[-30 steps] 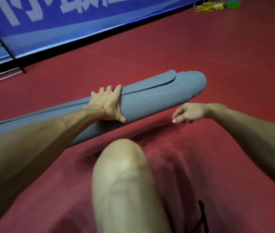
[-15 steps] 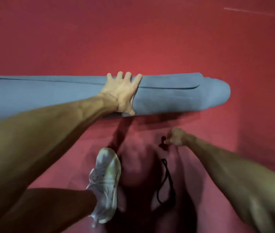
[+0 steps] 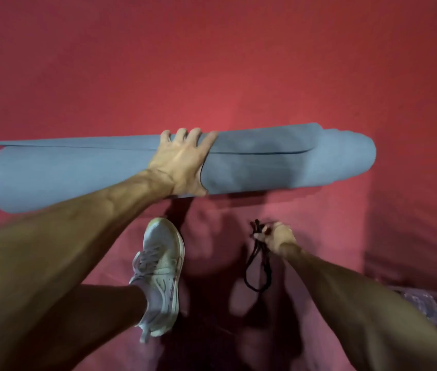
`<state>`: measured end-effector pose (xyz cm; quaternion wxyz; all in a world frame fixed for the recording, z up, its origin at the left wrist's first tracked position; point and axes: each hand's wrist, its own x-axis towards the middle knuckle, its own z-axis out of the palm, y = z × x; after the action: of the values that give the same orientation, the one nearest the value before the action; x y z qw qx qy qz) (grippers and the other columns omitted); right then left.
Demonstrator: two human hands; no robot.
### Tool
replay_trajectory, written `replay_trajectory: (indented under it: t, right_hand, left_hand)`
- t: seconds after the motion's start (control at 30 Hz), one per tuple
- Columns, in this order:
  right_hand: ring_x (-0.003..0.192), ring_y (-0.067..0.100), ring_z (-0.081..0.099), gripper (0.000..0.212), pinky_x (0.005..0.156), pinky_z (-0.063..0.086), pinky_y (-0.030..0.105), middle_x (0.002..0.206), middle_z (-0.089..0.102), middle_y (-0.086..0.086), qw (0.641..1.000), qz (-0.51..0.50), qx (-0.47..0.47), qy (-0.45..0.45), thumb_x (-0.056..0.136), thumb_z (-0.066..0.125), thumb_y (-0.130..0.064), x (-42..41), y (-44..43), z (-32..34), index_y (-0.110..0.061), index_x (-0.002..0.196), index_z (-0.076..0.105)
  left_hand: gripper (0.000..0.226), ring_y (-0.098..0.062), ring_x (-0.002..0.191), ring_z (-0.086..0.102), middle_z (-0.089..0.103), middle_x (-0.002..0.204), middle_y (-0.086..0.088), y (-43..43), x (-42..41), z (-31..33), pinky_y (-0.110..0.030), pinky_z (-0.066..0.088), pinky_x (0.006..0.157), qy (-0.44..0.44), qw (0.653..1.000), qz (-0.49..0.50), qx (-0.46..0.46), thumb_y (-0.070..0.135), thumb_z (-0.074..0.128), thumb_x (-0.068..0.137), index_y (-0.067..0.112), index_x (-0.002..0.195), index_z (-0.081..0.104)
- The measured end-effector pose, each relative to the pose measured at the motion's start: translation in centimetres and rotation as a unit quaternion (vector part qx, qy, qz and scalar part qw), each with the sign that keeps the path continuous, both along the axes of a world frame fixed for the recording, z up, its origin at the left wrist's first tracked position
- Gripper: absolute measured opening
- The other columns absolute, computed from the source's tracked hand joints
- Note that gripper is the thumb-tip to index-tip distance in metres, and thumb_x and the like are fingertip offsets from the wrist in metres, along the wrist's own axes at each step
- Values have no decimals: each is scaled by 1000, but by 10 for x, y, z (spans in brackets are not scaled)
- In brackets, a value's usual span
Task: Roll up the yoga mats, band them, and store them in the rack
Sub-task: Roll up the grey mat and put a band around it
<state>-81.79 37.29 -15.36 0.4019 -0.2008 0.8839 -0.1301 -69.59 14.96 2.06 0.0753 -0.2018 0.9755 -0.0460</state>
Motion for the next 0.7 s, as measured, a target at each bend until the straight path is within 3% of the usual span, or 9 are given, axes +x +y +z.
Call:
replay_trajectory:
  t: [0.1, 0.17, 0.2, 0.27, 0.37, 0.43, 0.53, 0.63, 0.7]
  right_hand:
    - [79, 23, 60, 28, 70, 41, 30, 81, 65, 11, 997, -48, -53, -3, 84, 71, -35, -16, -29, 37, -10, 74, 63]
    - [71, 25, 65, 29, 69, 51, 35, 79, 69, 16, 990, -79, -103, -51, 85, 69, -26, -18, -53, 63, -13, 63, 56]
    - [60, 23, 65, 30, 61, 55, 34, 74, 68, 19, 979, -103, -151, -89, 87, 67, -17, -15, -67, 78, -13, 61, 53]
    - [34, 14, 54, 27, 38, 49, 23, 61, 62, 17, 950, -127, -240, -154, 93, 57, -7, -4, -95, 116, -9, 67, 52]
    - [23, 10, 36, 15, 35, 47, 22, 62, 65, 17, 911, -108, -326, -230, 101, 44, -14, 21, -139, 179, -8, 105, 57]
    - [30, 15, 46, 24, 41, 52, 29, 76, 71, 18, 875, -100, -366, -301, 102, 40, -23, 41, -169, 218, -14, 121, 51]
    - [67, 29, 71, 31, 49, 57, 38, 111, 66, 20, 827, -58, -410, -381, 102, 28, -25, 81, -211, 273, -18, 126, 47]
    - [93, 37, 67, 32, 61, 58, 45, 122, 59, 19, 806, -3, -432, -405, 99, 26, -22, 129, -249, 322, -11, 107, 55]
    - [104, 42, 61, 34, 74, 57, 51, 124, 57, 19, 799, 37, -432, -416, 100, 32, -31, 164, -271, 347, -9, 110, 56]
  left_hand:
    - [123, -35, 113, 47, 46, 131, -11, -17, 10, 29, -51, 36, 97, 42, 999, 15, -29, 66, 74, 45, 19, 146, 23]
    - [124, -35, 114, 47, 46, 131, -11, -27, 21, 52, -52, 36, 97, 69, 996, 34, -41, 66, 75, 43, 19, 145, 24]
    - [124, -35, 114, 47, 46, 130, -11, -32, 28, 64, -52, 36, 97, 81, 995, 45, -44, 66, 75, 42, 20, 145, 24]
    - [124, -36, 115, 46, 46, 131, -10, -42, 45, 90, -51, 36, 97, 106, 991, 71, -47, 66, 75, 41, 21, 145, 24]
    - [123, -35, 118, 45, 46, 132, -8, -56, 83, 129, -51, 36, 98, 152, 979, 125, -56, 66, 75, 41, 22, 145, 25]
    - [122, -34, 121, 43, 45, 133, -7, -65, 115, 153, -51, 35, 99, 183, 967, 167, -60, 64, 77, 43, 23, 145, 25]
    - [122, -34, 123, 42, 45, 137, -6, -76, 173, 181, -51, 35, 100, 230, 943, 232, -67, 62, 80, 44, 23, 145, 25]
    - [120, -32, 122, 45, 47, 137, -4, -80, 239, 197, -50, 37, 98, 281, 908, 303, -73, 63, 80, 43, 26, 144, 27]
    - [119, -32, 120, 47, 49, 135, -3, -79, 283, 203, -50, 39, 96, 315, 879, 351, -74, 63, 81, 43, 26, 143, 30]
